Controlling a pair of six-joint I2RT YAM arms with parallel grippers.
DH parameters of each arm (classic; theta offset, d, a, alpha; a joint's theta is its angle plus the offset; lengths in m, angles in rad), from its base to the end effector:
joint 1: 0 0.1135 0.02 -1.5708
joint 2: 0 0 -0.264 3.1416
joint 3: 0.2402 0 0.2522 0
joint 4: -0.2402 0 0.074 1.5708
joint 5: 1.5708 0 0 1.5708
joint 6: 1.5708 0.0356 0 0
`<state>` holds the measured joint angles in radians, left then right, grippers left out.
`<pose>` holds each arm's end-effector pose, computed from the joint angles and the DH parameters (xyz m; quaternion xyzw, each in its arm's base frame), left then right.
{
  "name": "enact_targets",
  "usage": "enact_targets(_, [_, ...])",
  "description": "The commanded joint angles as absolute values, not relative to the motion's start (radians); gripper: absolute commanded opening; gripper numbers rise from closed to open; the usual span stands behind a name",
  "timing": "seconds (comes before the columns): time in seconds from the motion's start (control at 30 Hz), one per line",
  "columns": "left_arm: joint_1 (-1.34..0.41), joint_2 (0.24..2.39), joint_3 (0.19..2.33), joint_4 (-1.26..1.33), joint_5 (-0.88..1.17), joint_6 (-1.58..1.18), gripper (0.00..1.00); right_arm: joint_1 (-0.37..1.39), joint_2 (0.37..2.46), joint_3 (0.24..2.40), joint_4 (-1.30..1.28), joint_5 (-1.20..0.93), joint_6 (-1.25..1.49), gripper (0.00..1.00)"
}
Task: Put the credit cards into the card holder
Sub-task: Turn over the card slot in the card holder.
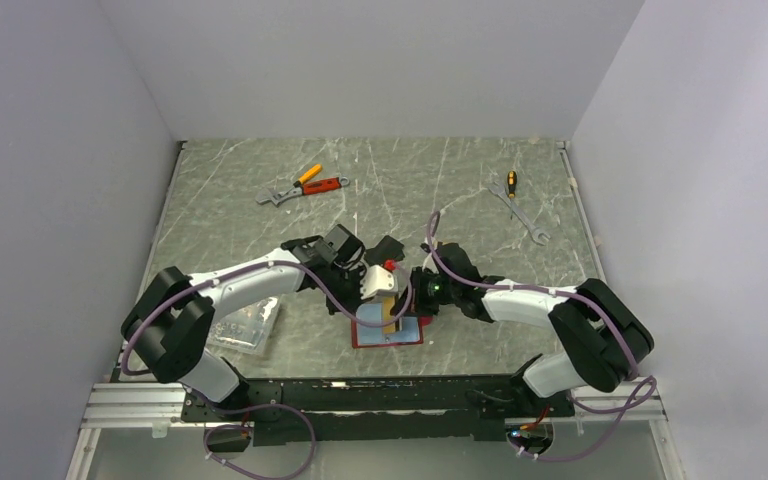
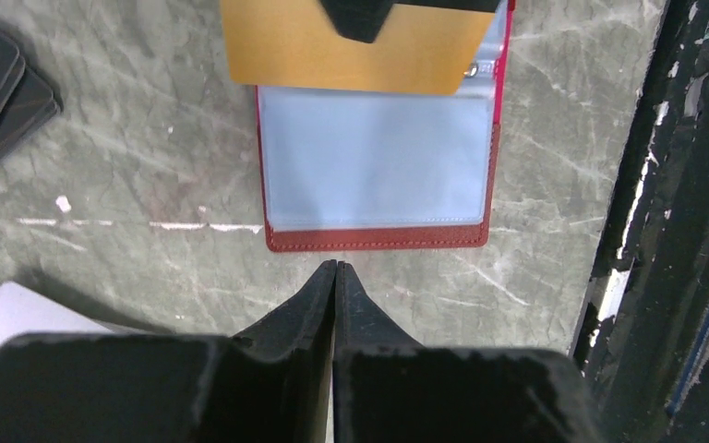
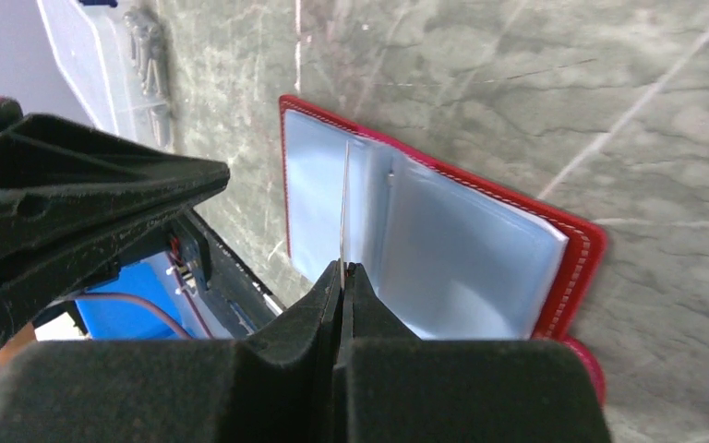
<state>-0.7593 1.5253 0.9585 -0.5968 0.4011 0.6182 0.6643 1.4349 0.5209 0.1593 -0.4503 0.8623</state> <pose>0.2002 -0.2091 0.1983 0.6411 0.7153 -0.2086 0.1839 0.1940 0.1716 0.1451 0.0003 0.8991 0.4155 0.1378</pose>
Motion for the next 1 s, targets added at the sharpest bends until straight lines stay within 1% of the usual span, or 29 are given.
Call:
enact_targets(0.0, [-0.809, 1.534, 0.940, -0.542, 0.388, 0.668, 0.09, 0.646, 1.415, 0.506, 0.177, -0.445, 0.843, 0.00])
enact_targets(0.33, [-0.894, 1.561, 0.887, -0.509, 0.296, 0.695, 0.09, 0.646, 1.458, 0.485, 0.252, -0.460, 0.862, 0.00])
enact_targets(0.73, [-0.939, 1.560, 0.836, -0.494, 0.238, 0.704, 0.08, 0.646, 1.502, 0.410, 0.378, -0.472, 0.906, 0.00])
enact_targets(0.97, [-0.960, 1.580, 0.824, -0.486, 0.212, 0.701, 0.06, 0.644, 1.515, 0.341, 0.531, -0.504, 0.960, 0.00])
